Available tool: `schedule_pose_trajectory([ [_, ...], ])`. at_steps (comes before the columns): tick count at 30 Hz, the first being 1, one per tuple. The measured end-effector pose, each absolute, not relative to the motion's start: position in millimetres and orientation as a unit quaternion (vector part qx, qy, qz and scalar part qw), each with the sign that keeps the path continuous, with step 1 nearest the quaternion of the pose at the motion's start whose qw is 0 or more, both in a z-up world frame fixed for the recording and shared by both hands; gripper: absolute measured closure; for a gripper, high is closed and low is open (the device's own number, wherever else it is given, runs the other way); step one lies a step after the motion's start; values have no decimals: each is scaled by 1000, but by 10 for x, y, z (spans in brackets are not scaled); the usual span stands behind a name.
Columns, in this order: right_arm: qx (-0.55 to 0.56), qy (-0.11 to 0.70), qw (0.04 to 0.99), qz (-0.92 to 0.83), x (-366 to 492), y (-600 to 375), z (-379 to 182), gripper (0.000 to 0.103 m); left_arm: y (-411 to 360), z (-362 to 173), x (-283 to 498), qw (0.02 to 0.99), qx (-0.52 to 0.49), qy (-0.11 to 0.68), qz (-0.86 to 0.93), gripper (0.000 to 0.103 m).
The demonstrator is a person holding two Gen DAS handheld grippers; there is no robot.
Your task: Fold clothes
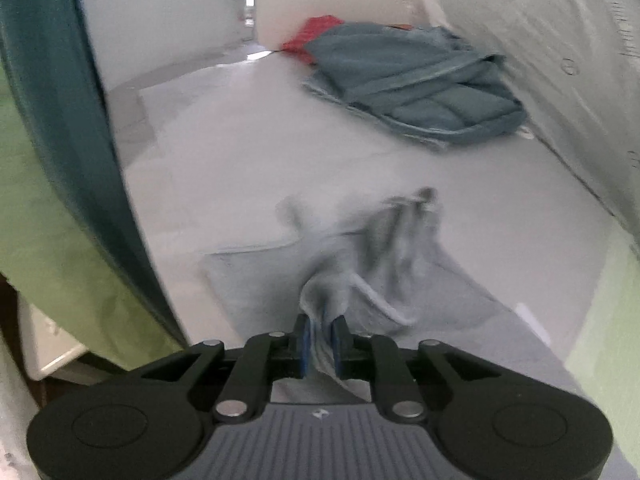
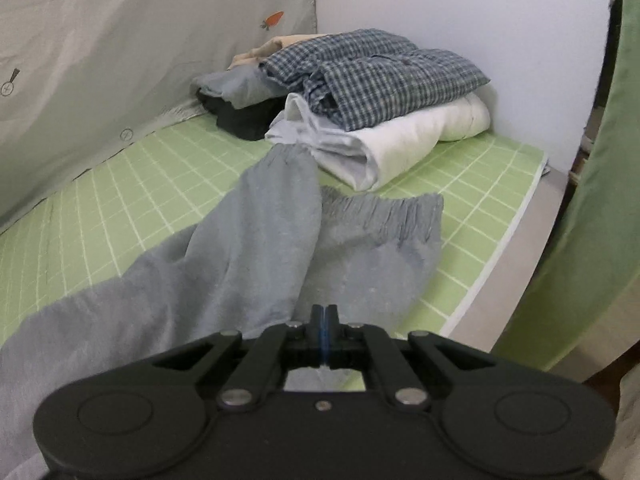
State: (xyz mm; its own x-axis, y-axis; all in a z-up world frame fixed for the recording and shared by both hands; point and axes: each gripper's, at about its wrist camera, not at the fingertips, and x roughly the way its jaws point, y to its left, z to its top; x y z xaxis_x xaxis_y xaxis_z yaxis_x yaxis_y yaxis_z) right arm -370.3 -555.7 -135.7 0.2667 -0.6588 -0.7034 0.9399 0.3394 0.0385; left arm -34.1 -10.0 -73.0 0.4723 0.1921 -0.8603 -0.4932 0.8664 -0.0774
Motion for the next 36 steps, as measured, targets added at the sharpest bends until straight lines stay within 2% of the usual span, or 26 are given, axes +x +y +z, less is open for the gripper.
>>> schedule_pose_trajectory([
  [2, 234, 302, 765, -518, -3688, -5547, -1351, 103, 16, -724, -355, 836, -164, 469, 234, 87],
  [4, 235, 304, 770, -509, -3666, -5533, -1343, 102, 100, -701, -356, 831, -168, 466, 252, 81],
  [9, 244, 309, 772, -498, -3623, -5563, -1366, 100, -40, -567, -369, 845, -155, 463, 218, 51],
  [11, 250, 310, 771, -497, -3608, -5606, -1378, 96, -265, -520, -364, 854, -145, 465, 184, 41],
  [15, 258, 310, 770, -494, -3565, -5722, -1390, 78, -822, -537, -355, 861, -117, 484, 105, 27],
  [17, 262, 308, 772, -491, -3538, -5795, -1393, 63, -1132, -597, -364, 858, -96, 500, 64, 22],
  [21, 265, 299, 780, -482, -3495, -5985, -1396, 53, -1800, -787, -391, 839, -35, 543, -12, 18],
  [23, 264, 293, 785, -478, -3470, -6101, -1399, 41, -2082, -860, -407, 832, -3, 554, -40, 18],
  [25, 258, 289, 787, -481, -3420, -6245, -1395, 34, -2320, -914, -437, 826, 24, 560, -64, 17],
  [28, 252, 275, 796, -476, -3377, -6459, -1395, 31, -2587, -1001, -432, 813, 56, 574, -81, 14],
  [30, 252, 265, 807, -465, -3357, -6604, -1409, 22, -2704, -1061, -405, 805, 69, 584, -82, 14],
  [32, 256, 264, 813, -452, -3325, -6749, -1444, 6, -2793, -1132, -384, 794, 83, 597, -81, 10],
  [36, 266, 287, 810, -437, -3251, -6968, -1545, 5, -2955, -1247, -391, 778, 127, 611, -70, 3],
])
